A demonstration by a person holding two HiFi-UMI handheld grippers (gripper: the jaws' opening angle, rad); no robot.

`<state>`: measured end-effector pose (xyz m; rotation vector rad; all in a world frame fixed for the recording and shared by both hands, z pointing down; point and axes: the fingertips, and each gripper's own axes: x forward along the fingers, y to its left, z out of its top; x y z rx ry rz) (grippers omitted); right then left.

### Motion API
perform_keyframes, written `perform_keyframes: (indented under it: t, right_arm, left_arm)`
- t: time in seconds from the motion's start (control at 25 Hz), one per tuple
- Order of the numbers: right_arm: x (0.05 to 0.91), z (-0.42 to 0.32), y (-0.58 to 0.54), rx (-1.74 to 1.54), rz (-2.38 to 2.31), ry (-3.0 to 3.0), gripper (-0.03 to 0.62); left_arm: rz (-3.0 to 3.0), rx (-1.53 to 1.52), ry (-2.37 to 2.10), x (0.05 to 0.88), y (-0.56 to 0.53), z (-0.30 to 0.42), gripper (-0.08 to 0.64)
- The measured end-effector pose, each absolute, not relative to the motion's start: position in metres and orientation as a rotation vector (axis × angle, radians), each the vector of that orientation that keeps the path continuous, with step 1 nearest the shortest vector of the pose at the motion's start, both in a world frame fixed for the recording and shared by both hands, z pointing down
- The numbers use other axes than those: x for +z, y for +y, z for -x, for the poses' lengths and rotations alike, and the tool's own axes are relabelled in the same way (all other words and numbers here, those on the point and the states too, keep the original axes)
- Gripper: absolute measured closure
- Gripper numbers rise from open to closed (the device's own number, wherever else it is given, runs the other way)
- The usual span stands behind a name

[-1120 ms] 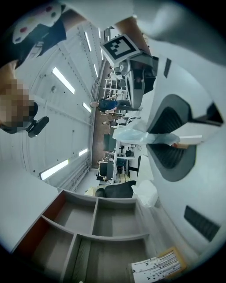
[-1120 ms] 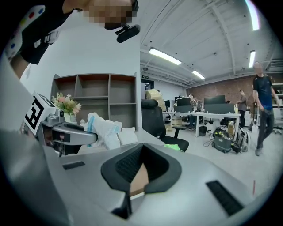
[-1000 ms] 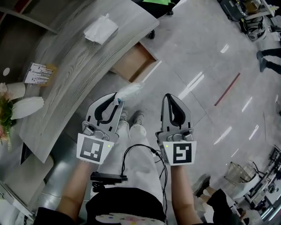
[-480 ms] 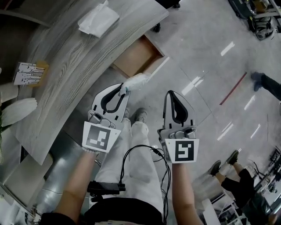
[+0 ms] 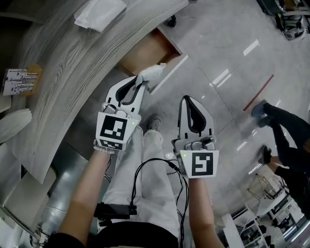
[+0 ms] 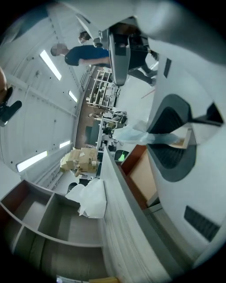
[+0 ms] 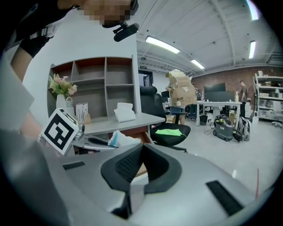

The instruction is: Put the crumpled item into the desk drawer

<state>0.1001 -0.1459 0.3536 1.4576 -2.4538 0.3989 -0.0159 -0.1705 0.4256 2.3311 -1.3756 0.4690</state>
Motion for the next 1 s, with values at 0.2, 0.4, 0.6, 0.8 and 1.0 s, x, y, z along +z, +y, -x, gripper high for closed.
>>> perform_keyframes:
  t: [0.2,0.4,0.6,0.8,1.0]
  right_arm:
    - [0.366,-0.104,-0.143,0.415,-1.458,-2.437,0.588]
    - [0.372,-0.103,-0.144,0.419,-1.457,-2.445,0.588]
    - [0.376,-0.105,-0.143,0.445,-1.464,-2.441,0.588]
    - [0.38,-0.107,-0.141,0.472,-1.465,-2.441,0.588]
    - [0.383,-0.11,-0.139,0.444,-1.457,-2.443,0.588]
  left_arm:
    - [-2.28,0.541,-1.377,0.455,-0.178,0.016,0.494]
    - [-2.233,0.597,-1.358,0.477,-0.182,0.016,0.494]
    - [-2.187,0.634,-1.312,0.498,-0.181,0.01,0.494]
    - [-2.222,0.663,-1.284,0.501,-0.185,0.001,0.482]
    - [-2.247,0.662,-1.256,0.501,-0.182,-0.003,0.406]
